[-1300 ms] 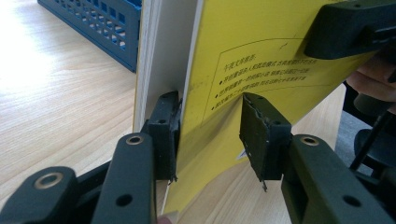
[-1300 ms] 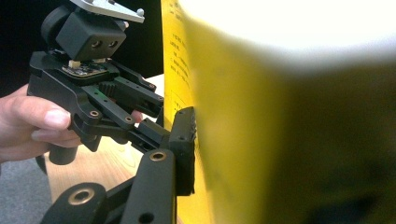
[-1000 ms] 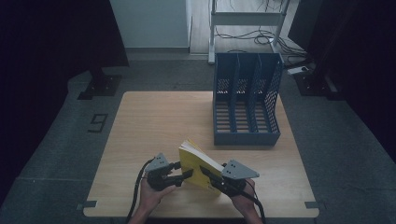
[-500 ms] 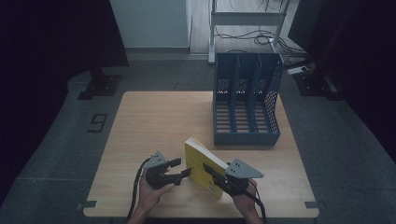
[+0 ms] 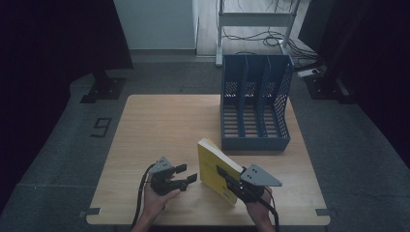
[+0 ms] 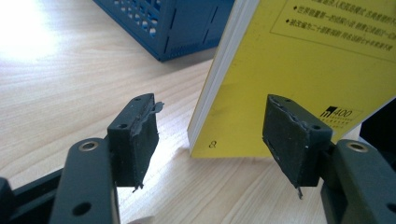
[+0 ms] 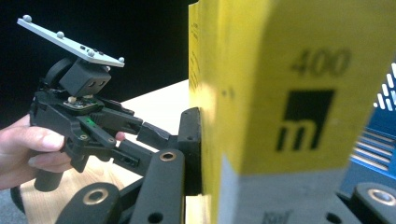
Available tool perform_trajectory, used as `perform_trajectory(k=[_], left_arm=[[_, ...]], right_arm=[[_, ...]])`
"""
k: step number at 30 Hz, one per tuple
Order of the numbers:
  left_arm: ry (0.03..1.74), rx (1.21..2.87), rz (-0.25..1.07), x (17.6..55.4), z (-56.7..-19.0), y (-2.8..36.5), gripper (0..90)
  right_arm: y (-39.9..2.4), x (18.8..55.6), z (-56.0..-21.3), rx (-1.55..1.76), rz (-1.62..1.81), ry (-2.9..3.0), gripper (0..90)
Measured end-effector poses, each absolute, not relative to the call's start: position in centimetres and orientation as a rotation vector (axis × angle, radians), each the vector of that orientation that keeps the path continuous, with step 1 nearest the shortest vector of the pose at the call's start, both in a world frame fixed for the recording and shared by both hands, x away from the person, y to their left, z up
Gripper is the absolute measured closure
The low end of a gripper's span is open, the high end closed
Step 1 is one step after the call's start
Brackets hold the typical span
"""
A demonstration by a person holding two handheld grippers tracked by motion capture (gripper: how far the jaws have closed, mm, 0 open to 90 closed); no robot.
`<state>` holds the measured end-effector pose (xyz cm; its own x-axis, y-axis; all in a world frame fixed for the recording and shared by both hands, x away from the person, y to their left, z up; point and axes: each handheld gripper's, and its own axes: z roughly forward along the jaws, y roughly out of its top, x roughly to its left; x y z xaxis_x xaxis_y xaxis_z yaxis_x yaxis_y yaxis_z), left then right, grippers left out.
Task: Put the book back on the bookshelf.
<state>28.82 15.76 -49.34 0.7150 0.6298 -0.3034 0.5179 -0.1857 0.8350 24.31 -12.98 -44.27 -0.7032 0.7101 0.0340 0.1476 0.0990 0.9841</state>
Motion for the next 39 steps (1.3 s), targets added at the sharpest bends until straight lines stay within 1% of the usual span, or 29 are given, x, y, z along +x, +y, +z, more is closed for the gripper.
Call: perform_trajectory(k=[10,14,22,26,39], left_arm=[[0.94,1.893,0.107,29.3,-49.6,16.0,34.8],[0.97,1.907,0.064,29.5,-49.7,16.3,34.5],[0.966,1.923,0.047,29.5,-49.7,16.1,34.3],[0.974,1.918,0.049,29.6,-49.7,16.3,34.3],[0.983,1.892,0.036,29.6,-49.5,16.8,34.1]], right_arm=[[-12.5,24.1,-44.0,0.832,1.643,1.93,74.1],[-12.4,23.9,-43.1,0.816,1.633,1.905,74.2],[-12.5,23.7,-41.0,0.784,1.649,1.861,74.2],[-12.7,24.0,-39.9,0.774,1.652,1.841,74.2],[-12.9,25.3,-38.9,0.807,1.646,1.813,74.2]])
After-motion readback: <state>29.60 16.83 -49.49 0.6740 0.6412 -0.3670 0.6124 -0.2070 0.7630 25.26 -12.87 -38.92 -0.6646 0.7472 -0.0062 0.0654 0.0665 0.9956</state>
